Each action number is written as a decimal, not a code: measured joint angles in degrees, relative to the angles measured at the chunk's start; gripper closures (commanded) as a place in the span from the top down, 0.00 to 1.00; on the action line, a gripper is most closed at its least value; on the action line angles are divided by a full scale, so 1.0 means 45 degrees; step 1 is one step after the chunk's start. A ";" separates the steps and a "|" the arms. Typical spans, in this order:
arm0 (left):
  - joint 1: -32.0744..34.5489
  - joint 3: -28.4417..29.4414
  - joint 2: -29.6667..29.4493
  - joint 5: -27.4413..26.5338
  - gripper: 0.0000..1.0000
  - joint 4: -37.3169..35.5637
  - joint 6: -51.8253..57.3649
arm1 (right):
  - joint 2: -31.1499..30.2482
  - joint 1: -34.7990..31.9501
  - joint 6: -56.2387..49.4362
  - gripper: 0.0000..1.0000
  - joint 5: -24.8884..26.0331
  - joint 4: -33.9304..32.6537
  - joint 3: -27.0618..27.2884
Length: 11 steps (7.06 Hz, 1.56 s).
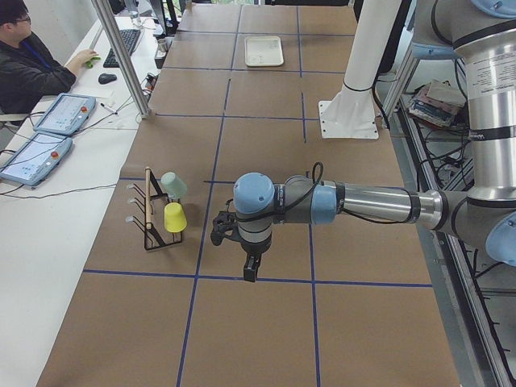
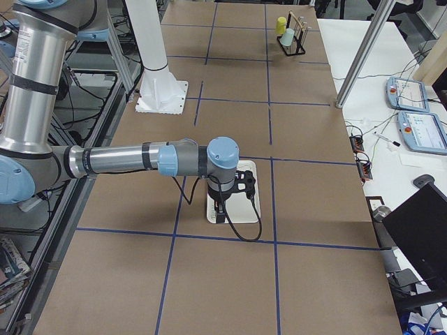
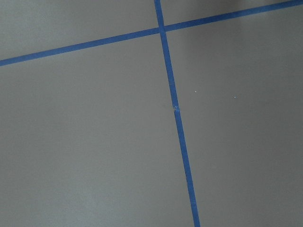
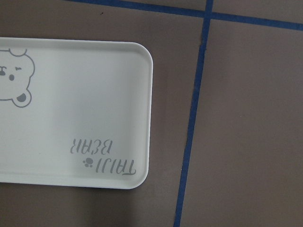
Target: Left arm grabs green cup and hands to right arm on tray
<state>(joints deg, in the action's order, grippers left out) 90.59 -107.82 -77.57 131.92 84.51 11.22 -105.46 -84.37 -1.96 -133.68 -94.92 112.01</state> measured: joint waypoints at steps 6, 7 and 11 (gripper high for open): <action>-0.0651 0.0101 -0.1622 0.0054 1.00 0.4840 -0.4263 | 0.0137 0.0013 0.0018 1.00 -0.0049 0.0000 0.0066; -0.1150 0.0001 -0.1955 0.0042 1.00 0.5143 -0.6151 | 0.0136 0.0011 0.0022 1.00 -0.0109 0.0000 0.0059; -0.3096 -0.0070 -0.3391 -0.0554 1.00 0.6663 -1.0810 | 0.0096 0.0000 0.0024 1.00 -0.0162 0.0000 0.0032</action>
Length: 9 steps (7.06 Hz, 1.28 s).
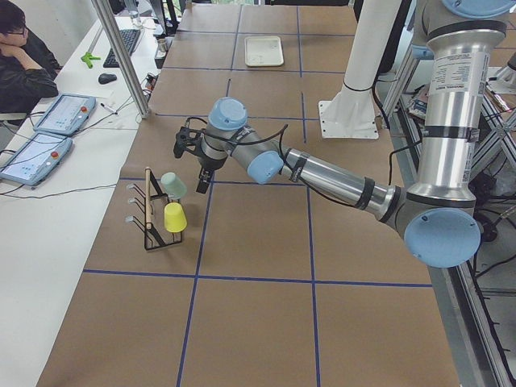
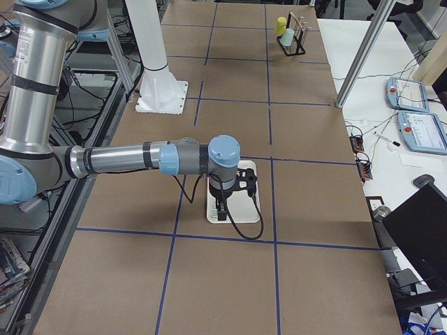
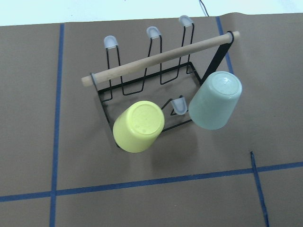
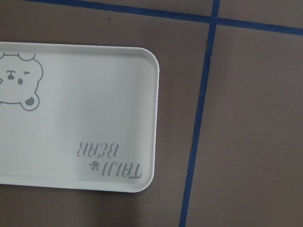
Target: Left arm grabs green cup and hands to right arm on tray
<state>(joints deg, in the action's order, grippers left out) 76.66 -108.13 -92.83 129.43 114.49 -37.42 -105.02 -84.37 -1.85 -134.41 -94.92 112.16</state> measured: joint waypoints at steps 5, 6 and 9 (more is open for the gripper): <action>-0.3580 0.0442 -0.1211 -0.6278 1.00 0.1080 -0.3422 | -0.0002 0.0009 0.0001 1.00 0.0003 -0.0004 -0.0044; -0.3932 0.0871 -0.1647 -0.7143 1.00 0.1108 -0.3702 | -0.0002 0.0010 0.0000 1.00 0.0005 -0.0012 -0.0052; -0.4532 0.2969 -0.2875 -0.8987 1.00 0.2098 -0.3962 | -0.0001 0.0011 -0.0012 1.00 0.0014 -0.0016 -0.0155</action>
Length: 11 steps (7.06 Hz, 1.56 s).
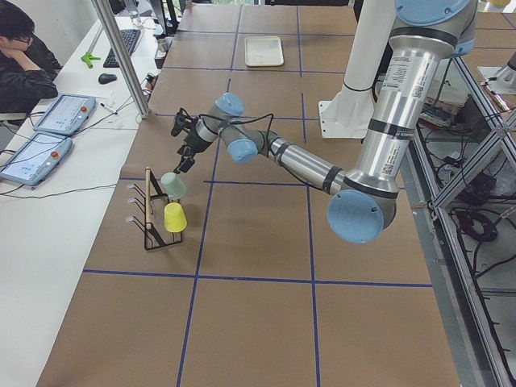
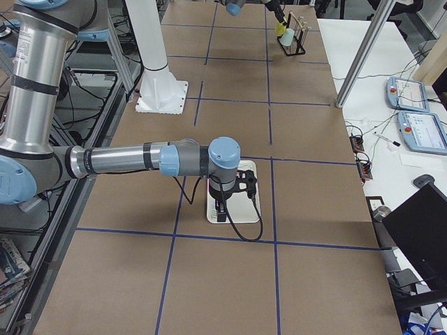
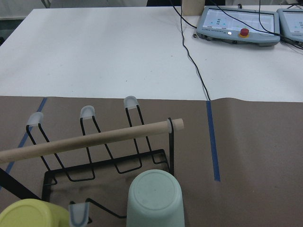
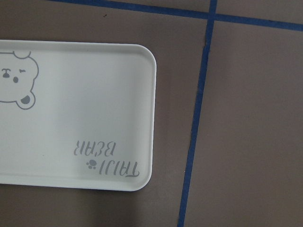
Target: Left arm grabs green cup and hands to right arm on tray
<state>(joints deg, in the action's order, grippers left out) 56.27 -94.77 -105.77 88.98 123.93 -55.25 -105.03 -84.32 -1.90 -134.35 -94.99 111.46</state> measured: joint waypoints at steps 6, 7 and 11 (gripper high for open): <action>-0.0176 0.3127 -0.0934 -0.0554 1.00 0.2125 0.0094 | 0.0018 0.0008 -0.0008 1.00 0.0009 0.0016 -0.0113; -0.0179 0.3365 -0.0978 -0.0554 1.00 0.2257 0.0109 | 0.0019 0.0008 -0.0007 1.00 0.0010 0.0012 -0.0116; -0.0596 0.3544 -0.1006 -0.0542 1.00 0.2323 0.0111 | 0.0019 0.0008 -0.0008 1.00 0.0024 0.0014 -0.0133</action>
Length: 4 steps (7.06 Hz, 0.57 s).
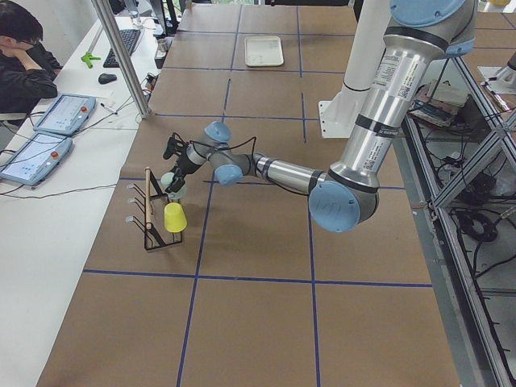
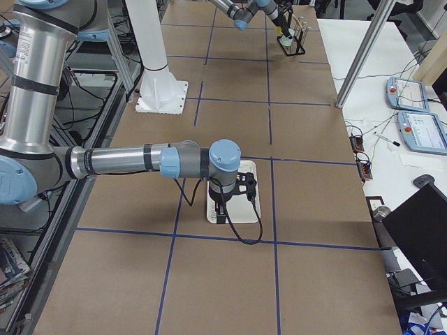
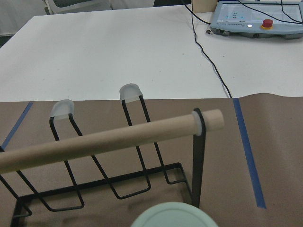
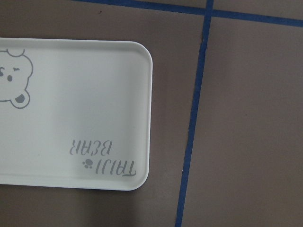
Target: Left arm grabs green cup and hands to right arm on tray
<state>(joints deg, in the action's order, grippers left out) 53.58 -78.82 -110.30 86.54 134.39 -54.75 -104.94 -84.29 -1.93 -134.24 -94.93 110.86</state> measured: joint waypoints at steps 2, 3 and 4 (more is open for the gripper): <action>-0.0114 -0.0002 0.0008 0.0006 1.00 0.0000 0.0003 | 0.0000 0.0000 0.0000 1.00 0.0006 0.0002 -0.0006; -0.0119 -0.0003 0.0034 0.0006 1.00 0.0003 0.0018 | 0.0005 0.0000 0.0000 1.00 0.0006 0.0002 -0.0006; -0.0117 -0.0016 0.0060 0.0007 1.00 0.0017 0.0034 | 0.0013 0.0000 0.0000 1.00 0.0006 0.0002 -0.0007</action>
<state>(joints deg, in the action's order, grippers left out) 53.06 -78.90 -110.03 86.57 134.47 -54.60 -104.89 -84.29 -1.93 -134.21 -94.92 110.83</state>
